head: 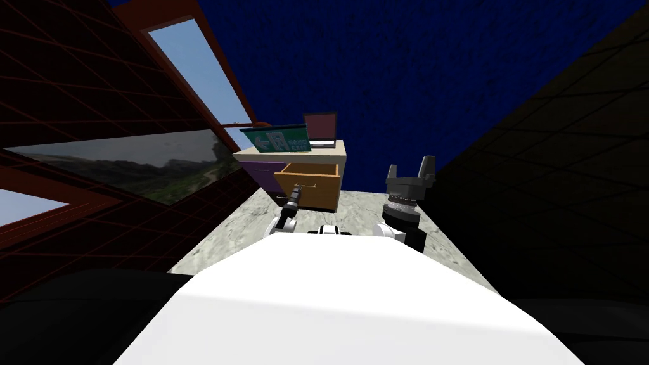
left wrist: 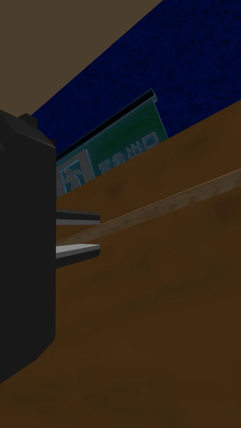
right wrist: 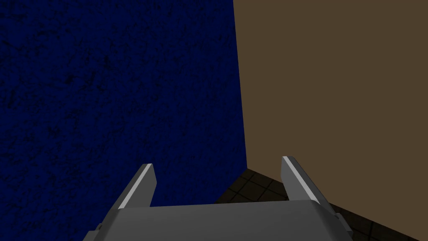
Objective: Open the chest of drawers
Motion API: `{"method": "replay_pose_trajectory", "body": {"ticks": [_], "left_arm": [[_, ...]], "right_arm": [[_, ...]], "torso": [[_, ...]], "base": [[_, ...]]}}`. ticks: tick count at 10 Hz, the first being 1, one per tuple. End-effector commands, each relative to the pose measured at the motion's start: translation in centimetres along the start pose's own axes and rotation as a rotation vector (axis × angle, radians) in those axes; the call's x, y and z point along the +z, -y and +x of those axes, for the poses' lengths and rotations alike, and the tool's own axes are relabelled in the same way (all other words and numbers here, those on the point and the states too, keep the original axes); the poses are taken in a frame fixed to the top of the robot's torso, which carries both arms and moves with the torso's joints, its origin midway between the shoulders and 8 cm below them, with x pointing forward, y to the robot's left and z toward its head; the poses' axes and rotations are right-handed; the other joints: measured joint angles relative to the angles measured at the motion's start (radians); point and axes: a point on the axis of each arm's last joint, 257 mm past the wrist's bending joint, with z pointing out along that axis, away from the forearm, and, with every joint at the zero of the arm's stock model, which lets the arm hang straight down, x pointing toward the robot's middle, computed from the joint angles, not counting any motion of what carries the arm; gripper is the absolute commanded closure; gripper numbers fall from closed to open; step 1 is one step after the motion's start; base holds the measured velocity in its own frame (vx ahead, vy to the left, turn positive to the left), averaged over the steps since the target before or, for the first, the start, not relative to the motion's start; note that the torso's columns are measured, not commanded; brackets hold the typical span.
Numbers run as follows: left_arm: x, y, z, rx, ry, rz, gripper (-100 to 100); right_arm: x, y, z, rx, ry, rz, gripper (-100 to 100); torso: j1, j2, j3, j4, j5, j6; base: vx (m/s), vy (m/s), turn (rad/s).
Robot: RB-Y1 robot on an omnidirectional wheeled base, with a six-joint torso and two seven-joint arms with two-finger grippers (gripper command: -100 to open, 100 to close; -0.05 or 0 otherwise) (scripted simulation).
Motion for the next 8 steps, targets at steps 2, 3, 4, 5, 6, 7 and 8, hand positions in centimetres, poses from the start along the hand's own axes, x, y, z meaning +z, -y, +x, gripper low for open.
{"method": "replay_pose_trajectory", "body": {"ticks": [2, 3, 4, 5, 6, 7, 8], "left_arm": [[-0.1, 1.5, -0.6, 0.000, 0.002, 0.000, -100], [-0.2, 2.1, -0.8, 0.000, 0.003, 0.000, -100], [-0.3, 2.6, -1.0, 0.000, 0.003, -0.001, -100], [-0.3, 3.1, -1.2, 0.000, 0.003, -0.001, -100], [-0.4, 3.7, -1.3, -0.001, 0.004, -0.001, -100], [-0.5, 4.2, -1.5, -0.001, 0.004, -0.001, -100], [-0.6, 4.8, -1.7, -0.002, 0.004, -0.001, -100]], "right_arm": [[0.0, 0.0, 0.0, 0.000, 0.000, 0.000, 0], [0.0, 0.0, 0.0, 0.000, 0.000, 0.000, 0], [0.0, 0.0, 0.0, 0.000, 0.000, 0.000, 0], [0.0, 0.0, 0.0, 0.000, 0.000, 0.000, 0], [0.0, 0.0, 0.0, 0.000, 0.000, 0.000, 0], [0.0, 0.0, 0.0, 0.000, 0.000, 0.000, 0], [0.0, 0.0, 0.0, 0.000, 0.000, 0.000, 0]], "torso": [[0.001, -0.001, -0.001, -0.002, 0.001, 0.000], [0.001, 0.001, 0.001, -0.002, 0.001, 0.000], [0.001, 0.003, 0.002, -0.001, 0.001, 0.000], [0.002, 0.004, 0.003, -0.001, 0.001, 0.000], [0.001, 0.005, 0.003, -0.001, 0.001, 0.000], [0.001, 0.005, 0.003, -0.001, 0.001, 0.000], [0.001, 0.004, 0.002, 0.000, 0.001, 0.001]], "base": [[0.017, 0.000, -0.002], [0.024, 0.000, -0.004], [0.020, 0.001, -0.003], [0.017, 0.000, -0.003], [0.013, -0.002, -0.005], [0.008, -0.002, 0.002], [0.012, 0.001, -0.008]]}}
